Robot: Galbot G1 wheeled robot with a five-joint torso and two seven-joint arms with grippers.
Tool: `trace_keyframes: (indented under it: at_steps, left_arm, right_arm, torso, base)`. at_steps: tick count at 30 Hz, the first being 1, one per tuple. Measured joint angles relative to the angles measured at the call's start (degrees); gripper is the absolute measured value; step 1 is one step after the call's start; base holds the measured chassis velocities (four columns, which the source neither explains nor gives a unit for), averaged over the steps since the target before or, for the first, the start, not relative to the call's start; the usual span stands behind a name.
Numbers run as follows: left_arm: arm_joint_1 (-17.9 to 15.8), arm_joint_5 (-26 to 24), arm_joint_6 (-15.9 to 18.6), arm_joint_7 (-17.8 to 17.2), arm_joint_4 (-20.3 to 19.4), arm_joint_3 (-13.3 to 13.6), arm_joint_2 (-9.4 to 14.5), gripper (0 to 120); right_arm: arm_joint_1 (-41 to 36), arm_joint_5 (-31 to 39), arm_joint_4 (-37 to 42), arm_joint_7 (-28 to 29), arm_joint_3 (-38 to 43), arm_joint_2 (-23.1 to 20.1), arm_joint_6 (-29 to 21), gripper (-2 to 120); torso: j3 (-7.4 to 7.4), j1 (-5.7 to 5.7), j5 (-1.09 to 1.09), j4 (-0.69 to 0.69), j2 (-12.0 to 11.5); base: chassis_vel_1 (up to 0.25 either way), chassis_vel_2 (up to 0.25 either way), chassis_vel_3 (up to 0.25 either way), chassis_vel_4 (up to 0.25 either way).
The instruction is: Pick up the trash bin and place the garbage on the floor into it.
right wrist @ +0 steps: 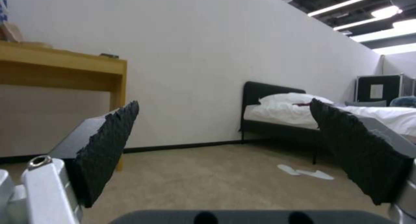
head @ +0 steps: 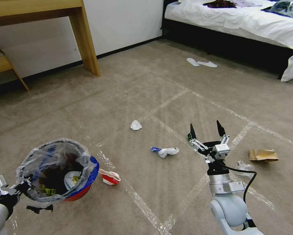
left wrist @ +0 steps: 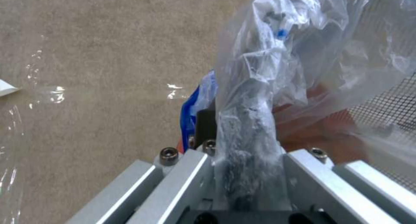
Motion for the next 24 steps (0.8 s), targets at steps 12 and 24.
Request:
trace_keyframes:
  at_steps: [12, 24]
  left_arm:
    - [1.0, -0.4, 0.0, -0.8, -1.0, -1.7, -0.5, 1]
    - [1.2, -1.2, 0.0, -1.3, -1.5, -2.5, -1.0, 1]
  right_arm:
    - [0.0, 0.2, 0.7, -0.1, 0.2, -0.3, 0.0, 100]
    - [3.8, 2.9, 0.9, -2.1, -2.4, -5.1, -5.1, 100]
  torso:
    - [0.00, 0.00, 0.00, 0.00, 0.0]
    - [0.00, 0.00, 0.00, -0.02, 0.0]
  base:
    - [0.000, 0.000, 0.000, 0.000]
    - [0.000, 0.000, 0.000, 0.000]
